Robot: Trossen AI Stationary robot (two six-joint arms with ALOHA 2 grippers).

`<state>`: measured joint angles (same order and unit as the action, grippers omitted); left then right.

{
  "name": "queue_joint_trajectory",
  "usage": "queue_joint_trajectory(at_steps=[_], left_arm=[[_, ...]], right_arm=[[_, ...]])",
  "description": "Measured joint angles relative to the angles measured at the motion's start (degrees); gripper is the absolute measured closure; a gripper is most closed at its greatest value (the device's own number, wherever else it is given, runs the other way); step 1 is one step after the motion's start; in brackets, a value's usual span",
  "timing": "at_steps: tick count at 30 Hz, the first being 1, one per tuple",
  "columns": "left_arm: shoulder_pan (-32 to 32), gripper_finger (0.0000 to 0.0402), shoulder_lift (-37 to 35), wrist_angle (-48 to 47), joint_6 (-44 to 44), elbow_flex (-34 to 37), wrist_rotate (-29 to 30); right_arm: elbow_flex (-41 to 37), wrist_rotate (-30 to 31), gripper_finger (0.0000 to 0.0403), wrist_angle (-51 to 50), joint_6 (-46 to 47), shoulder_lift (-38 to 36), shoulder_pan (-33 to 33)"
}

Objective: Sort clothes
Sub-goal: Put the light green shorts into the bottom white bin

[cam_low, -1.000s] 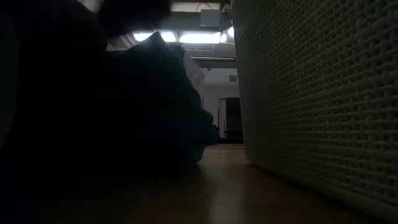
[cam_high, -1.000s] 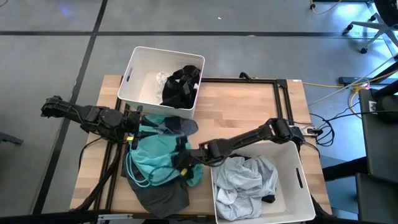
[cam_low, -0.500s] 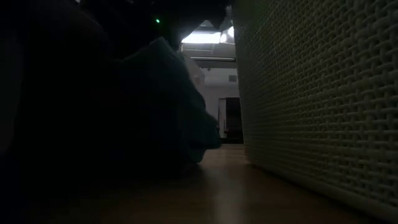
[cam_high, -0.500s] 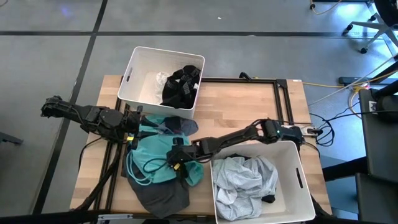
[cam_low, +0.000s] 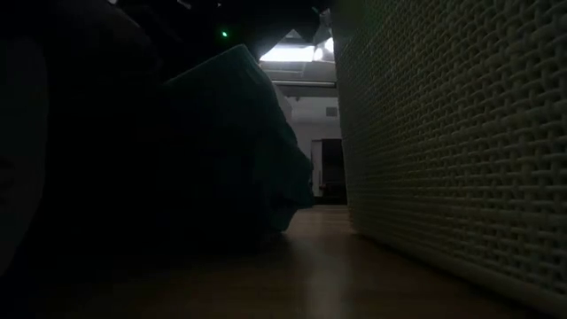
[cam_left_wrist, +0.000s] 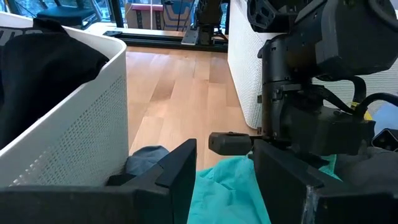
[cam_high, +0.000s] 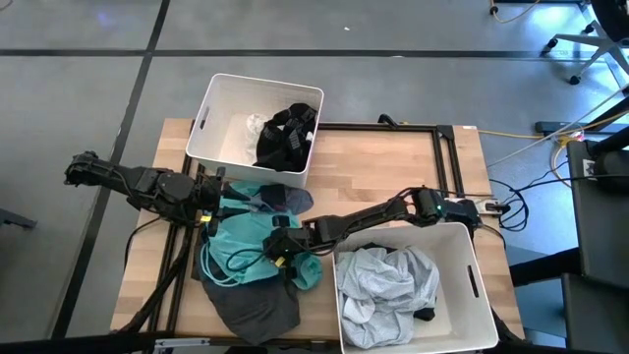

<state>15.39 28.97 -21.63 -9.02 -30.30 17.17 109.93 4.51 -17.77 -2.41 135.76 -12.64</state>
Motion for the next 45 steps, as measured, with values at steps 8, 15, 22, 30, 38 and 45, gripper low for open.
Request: queue_joint_trajectory(at_steps=[8, 15, 22, 30, 38, 45], left_arm=[[0.0, 0.0254, 0.0, 0.0, 0.0, 0.0, 0.0], [0.0, 0.0254, 0.0, 0.4, 0.4, 0.0, 0.0], [0.0, 0.0254, 0.0, 0.4, 0.4, 0.0, 0.0], [0.0, 0.0254, 0.0, 0.5, 0.4, 0.0, 0.0], [0.0, 0.0254, 0.0, 0.4, 0.4, 0.0, 0.0], [0.0, 0.0254, 0.0, 0.7, 1.0, 0.0, 0.0]], right_arm=[[-0.5, 7.6, 0.0387, -0.9, -4.6, -3.1, -1.2], [-0.3, 13.1, 0.0391, -0.8, -8.9, -9.9, -3.6], [-0.2, 18.8, 0.0395, -2.2, -12.0, -16.4, -4.5], [-0.2, 24.5, 0.0397, -5.1, -14.4, -23.4, -4.7], [-0.2, 28.9, 0.0398, -8.3, -14.6, -29.8, -4.6], [-0.2, 34.0, 0.0395, -11.4, -14.6, -36.2, -4.7]])
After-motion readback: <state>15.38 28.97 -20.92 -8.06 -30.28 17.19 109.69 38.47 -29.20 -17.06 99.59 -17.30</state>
